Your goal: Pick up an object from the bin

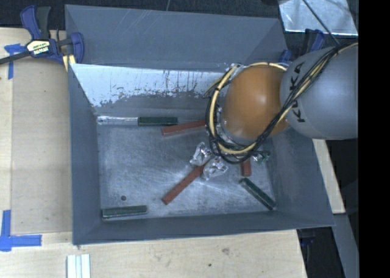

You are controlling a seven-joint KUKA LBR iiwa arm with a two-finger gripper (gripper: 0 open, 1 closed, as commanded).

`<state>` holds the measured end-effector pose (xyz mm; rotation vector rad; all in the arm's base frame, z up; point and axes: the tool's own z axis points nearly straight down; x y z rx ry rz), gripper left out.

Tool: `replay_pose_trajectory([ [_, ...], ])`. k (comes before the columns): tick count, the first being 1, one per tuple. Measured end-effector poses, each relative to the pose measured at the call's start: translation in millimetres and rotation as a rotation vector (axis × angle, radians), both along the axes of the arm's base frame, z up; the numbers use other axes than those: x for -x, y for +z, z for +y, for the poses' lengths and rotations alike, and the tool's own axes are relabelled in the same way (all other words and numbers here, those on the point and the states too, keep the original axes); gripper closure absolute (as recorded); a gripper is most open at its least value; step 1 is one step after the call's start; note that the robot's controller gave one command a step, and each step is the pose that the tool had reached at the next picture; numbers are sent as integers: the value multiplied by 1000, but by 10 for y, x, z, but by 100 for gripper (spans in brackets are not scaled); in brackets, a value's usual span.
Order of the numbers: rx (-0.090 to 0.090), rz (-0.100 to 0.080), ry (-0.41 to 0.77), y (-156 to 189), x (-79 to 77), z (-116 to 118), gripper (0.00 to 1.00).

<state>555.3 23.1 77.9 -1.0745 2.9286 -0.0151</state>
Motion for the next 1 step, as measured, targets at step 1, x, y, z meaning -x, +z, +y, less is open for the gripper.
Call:
replay_pose_trajectory([
  [1,-2,24,17,1887,80,18,100],
])
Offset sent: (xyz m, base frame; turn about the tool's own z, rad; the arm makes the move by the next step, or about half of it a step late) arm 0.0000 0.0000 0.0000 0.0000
